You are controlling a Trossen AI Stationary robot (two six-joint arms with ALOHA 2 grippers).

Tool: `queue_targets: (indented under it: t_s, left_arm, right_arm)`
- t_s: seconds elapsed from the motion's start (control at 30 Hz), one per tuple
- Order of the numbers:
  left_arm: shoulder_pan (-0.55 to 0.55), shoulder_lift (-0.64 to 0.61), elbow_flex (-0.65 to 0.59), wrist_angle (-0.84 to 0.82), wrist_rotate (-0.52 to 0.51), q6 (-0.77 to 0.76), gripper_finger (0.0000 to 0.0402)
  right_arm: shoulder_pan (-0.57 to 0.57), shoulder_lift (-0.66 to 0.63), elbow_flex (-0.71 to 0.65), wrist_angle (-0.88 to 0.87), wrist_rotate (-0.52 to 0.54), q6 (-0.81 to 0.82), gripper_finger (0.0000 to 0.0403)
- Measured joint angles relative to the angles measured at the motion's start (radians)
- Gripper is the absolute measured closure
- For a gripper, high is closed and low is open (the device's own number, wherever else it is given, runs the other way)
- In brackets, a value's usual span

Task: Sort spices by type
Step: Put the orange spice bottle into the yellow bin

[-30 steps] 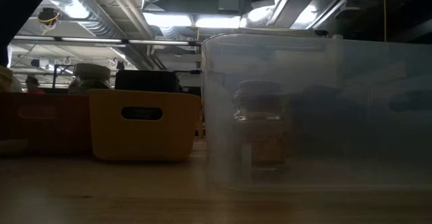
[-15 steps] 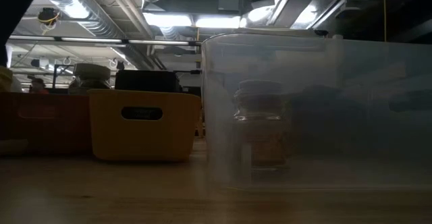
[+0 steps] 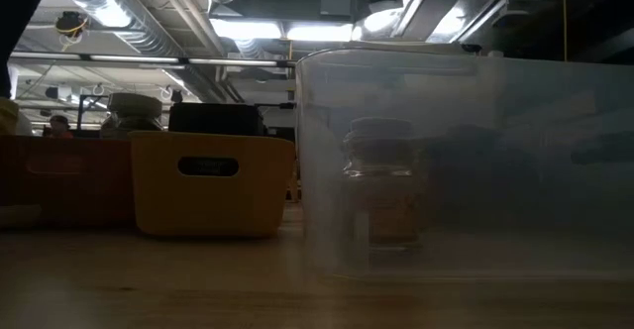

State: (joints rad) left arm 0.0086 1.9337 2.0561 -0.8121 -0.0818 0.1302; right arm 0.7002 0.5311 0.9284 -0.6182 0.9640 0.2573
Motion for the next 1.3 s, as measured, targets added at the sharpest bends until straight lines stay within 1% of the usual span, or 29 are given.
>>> queue_targets:
  t_s: [0.13, 0.33, 0.43, 0.57, 0.67, 0.77, 0.83, 0.97, 1.03, 1.17, 1.23, 1.3]
  left_arm:
    - [0.009, 0.002, -0.112, 0.083, 0.002, 0.016, 0.0107]
    - [0.056, 0.004, -0.312, 0.291, 0.007, 0.037, 0.0107]
    - [0.084, 0.004, -0.394, 0.410, 0.062, 0.051, 0.0107]
    - [0.109, 0.004, -0.443, 0.477, 0.137, 0.057, 0.0107]
    - [0.116, 0.004, -0.446, 0.499, 0.154, 0.060, 0.0107]
    - [0.123, 0.004, -0.447, 0.541, 0.154, 0.056, 0.0107]
    - [0.128, 0.004, -0.447, 0.558, 0.157, 0.056, 0.0107]
    - [0.150, 0.004, -0.447, 0.565, 0.157, 0.059, 0.0107]
    - [0.161, 0.004, -0.451, 0.563, 0.157, 0.055, 0.0107]
    - [0.192, 0.001, -0.515, 0.619, 0.157, 0.039, 0.0107]
    - [0.211, 0.000, -0.550, 0.634, 0.158, 0.032, 0.0107]
    - [0.230, -0.002, -0.597, 0.683, 0.157, 0.021, 0.0107]
  right_arm:
    - [-0.135, 0.042, 0.081, -0.120, -0.050, 0.025, 0.0202]
    - [-0.376, 0.123, 0.201, -0.340, -0.174, 0.135, 0.0202]
    - [-0.520, 0.193, 0.241, -0.445, -0.291, 0.183, 0.0202]
    - [-0.722, 0.289, 0.279, -0.529, -0.484, 0.192, 0.0202]
    - [-0.853, 0.355, 0.282, -0.528, -0.623, 0.178, 0.0202]
    - [-0.956, 0.432, 0.282, -0.514, -0.708, 0.114, 0.0199]
    - [-1.005, 0.492, 0.282, -0.482, -0.765, 0.073, 0.0197]
    - [-1.085, 0.612, 0.282, -0.368, -0.842, -0.044, 0.0202]
    - [-1.135, 0.669, 0.282, -0.309, -0.923, -0.096, 0.0202]
    - [-1.227, 0.788, 0.282, -0.237, -1.058, -0.157, 0.0200]
    - [-1.268, 0.845, 0.282, -0.218, -1.096, -0.187, 0.0200]
    - [-1.305, 0.897, 0.282, -0.208, -1.129, -0.214, 0.0201]
